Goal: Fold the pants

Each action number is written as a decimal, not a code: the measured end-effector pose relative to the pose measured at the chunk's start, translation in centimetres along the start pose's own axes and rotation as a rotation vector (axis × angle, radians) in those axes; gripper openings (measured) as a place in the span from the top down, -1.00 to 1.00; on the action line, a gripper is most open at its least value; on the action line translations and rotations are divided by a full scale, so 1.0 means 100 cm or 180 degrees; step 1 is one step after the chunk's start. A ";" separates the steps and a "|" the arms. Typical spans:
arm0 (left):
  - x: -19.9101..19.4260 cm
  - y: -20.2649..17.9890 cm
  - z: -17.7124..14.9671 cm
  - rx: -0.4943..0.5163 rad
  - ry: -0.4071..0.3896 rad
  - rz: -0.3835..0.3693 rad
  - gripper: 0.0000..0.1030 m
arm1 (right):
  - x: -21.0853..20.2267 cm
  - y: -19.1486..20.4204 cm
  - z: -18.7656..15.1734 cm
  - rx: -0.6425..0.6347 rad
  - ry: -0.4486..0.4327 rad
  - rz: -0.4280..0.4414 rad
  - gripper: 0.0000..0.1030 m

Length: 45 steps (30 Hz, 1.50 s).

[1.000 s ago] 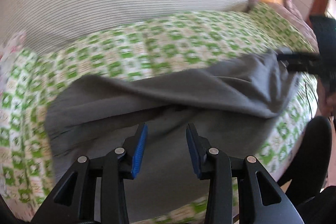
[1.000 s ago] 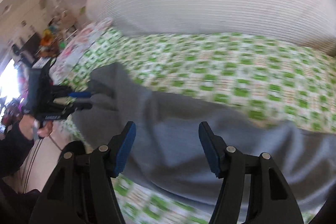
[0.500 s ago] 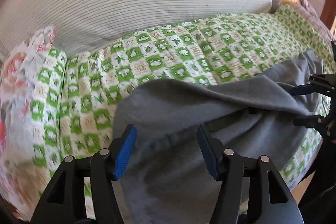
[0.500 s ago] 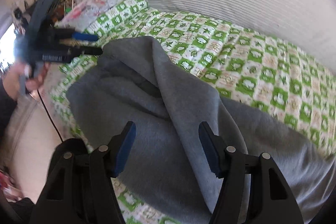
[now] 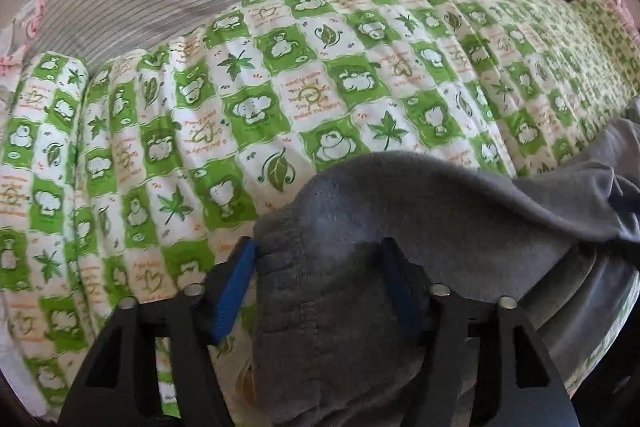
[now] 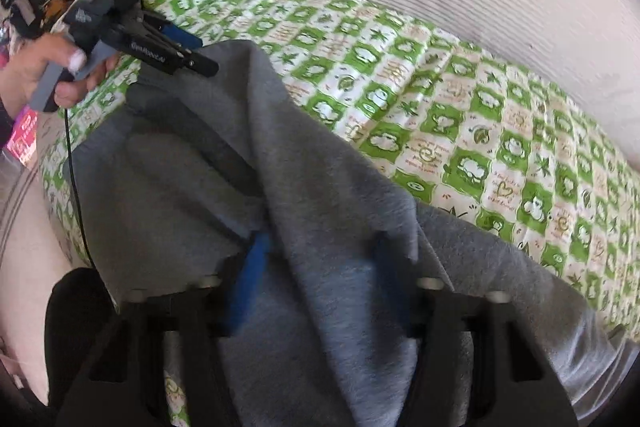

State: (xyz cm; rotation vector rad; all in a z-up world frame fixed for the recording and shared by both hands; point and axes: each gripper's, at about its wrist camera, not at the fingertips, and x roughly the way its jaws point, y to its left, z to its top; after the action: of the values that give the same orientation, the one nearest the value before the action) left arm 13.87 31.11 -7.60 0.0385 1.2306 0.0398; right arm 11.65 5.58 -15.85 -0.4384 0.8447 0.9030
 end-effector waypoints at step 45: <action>-0.157 -0.025 -0.244 -0.1258 -0.1439 -0.0277 -0.22 | -0.057 0.085 -0.056 -0.0467 0.0045 0.1330 0.41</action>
State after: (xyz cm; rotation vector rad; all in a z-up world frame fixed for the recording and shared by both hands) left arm -14.31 27.98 -1.08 -0.3343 0.7548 0.1880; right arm 0.15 3.82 -14.66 -0.4017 0.9029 1.3550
